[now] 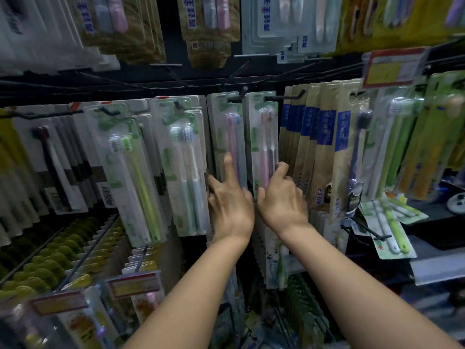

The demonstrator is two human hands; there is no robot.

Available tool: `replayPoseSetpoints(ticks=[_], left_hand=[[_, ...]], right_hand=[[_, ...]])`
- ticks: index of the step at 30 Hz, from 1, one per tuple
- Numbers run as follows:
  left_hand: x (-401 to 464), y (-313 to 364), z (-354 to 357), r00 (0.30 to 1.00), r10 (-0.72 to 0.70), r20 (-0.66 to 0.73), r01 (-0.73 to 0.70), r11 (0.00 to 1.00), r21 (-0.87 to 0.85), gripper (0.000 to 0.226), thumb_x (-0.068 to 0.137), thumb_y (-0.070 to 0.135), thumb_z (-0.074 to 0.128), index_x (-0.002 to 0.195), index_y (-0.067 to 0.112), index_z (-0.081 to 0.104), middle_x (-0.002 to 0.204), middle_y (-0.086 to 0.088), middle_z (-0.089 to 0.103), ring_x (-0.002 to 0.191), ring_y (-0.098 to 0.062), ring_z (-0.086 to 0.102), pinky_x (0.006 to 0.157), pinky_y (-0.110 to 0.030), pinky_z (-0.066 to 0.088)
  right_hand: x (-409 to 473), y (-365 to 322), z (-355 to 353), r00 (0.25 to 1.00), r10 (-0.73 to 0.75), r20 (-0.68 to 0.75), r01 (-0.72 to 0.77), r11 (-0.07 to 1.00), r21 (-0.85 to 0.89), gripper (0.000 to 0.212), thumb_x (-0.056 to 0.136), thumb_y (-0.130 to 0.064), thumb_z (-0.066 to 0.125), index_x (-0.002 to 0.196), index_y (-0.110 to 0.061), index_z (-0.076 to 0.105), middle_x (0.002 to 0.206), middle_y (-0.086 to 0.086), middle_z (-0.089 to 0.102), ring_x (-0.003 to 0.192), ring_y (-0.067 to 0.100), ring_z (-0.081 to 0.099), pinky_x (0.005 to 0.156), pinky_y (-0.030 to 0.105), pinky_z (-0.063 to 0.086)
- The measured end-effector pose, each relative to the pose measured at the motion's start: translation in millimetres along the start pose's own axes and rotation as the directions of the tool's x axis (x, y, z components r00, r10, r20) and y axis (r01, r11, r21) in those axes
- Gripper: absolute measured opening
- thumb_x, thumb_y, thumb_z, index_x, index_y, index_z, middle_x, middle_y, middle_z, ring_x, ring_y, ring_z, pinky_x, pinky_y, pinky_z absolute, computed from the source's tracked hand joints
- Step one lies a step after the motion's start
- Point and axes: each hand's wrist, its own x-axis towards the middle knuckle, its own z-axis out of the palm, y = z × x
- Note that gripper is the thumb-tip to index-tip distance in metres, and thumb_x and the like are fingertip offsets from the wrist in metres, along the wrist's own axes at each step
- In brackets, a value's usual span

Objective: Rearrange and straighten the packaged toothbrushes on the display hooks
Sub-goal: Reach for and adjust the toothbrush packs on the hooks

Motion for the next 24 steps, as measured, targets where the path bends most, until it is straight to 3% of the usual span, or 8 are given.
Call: replayPoseSetpoints(ticks=[4, 9, 13, 17, 24], left_hand=[[-2, 0, -2, 0.998, -0.028, 0.049, 0.027, 0.999, 0.019, 0.084, 0.104, 0.022, 0.058, 0.165, 0.035, 0.001, 0.162, -0.024, 0.028, 0.135, -0.043, 0.048, 0.101, -0.05, 0.05], [-11, -2, -8, 0.99, -0.071, 0.124, 0.068, 0.997, 0.027, 0.07, 0.104, 0.022, 0.055, 0.164, 0.018, 0.019, 0.167, -0.022, 0.025, 0.143, -0.04, 0.043, 0.11, -0.048, 0.043], [-24, -5, -8, 0.98, -0.078, 0.185, 0.066, 0.995, 0.075, 0.066, 0.105, 0.023, 0.053, 0.163, 0.016, 0.024, 0.163, -0.019, 0.034, 0.139, -0.037, 0.048, 0.105, -0.047, 0.047], [-31, -4, -15, 0.952, -0.111, 0.287, 0.063, 0.984, 0.169, 0.049, 0.105, 0.025, 0.054, 0.151, 0.013, 0.042, 0.145, -0.014, 0.051, 0.132, -0.036, 0.052, 0.097, -0.047, 0.05], [-45, -4, -28, 0.901, -0.023, 0.434, -0.083, 0.971, 0.223, 0.033, 0.102, 0.028, 0.055, 0.133, 0.018, 0.061, 0.132, -0.01, 0.055, 0.124, -0.035, 0.056, 0.089, -0.042, 0.051]], right_hand=[[-5, 1, -2, 0.999, 0.002, 0.034, -0.002, 1.0, -0.013, 0.076, 0.101, -0.035, 0.058, 0.157, -0.009, 0.013, 0.133, 0.021, 0.059, 0.115, 0.045, 0.062, 0.081, 0.046, 0.048], [-17, 0, -10, 0.998, -0.014, 0.055, 0.016, 0.999, -0.044, 0.077, 0.102, -0.033, 0.058, 0.159, -0.011, 0.01, 0.139, 0.019, 0.054, 0.122, 0.042, 0.058, 0.082, 0.046, 0.047], [-29, 1, -17, 0.995, -0.02, 0.093, 0.025, 0.998, -0.054, 0.075, 0.103, -0.032, 0.057, 0.16, -0.012, 0.013, 0.143, 0.019, 0.052, 0.126, 0.042, 0.055, 0.091, 0.047, 0.049], [-42, 3, -20, 0.99, -0.085, 0.115, 0.095, 0.992, -0.085, 0.062, 0.099, -0.025, 0.06, 0.151, -0.013, 0.029, 0.136, 0.018, 0.056, 0.12, 0.043, 0.058, 0.087, 0.046, 0.048], [-55, 11, -23, 0.988, -0.133, 0.082, 0.141, 0.985, -0.102, 0.049, 0.097, -0.019, 0.062, 0.142, -0.013, 0.043, 0.133, 0.015, 0.058, 0.117, 0.042, 0.059, 0.086, 0.047, 0.05]])
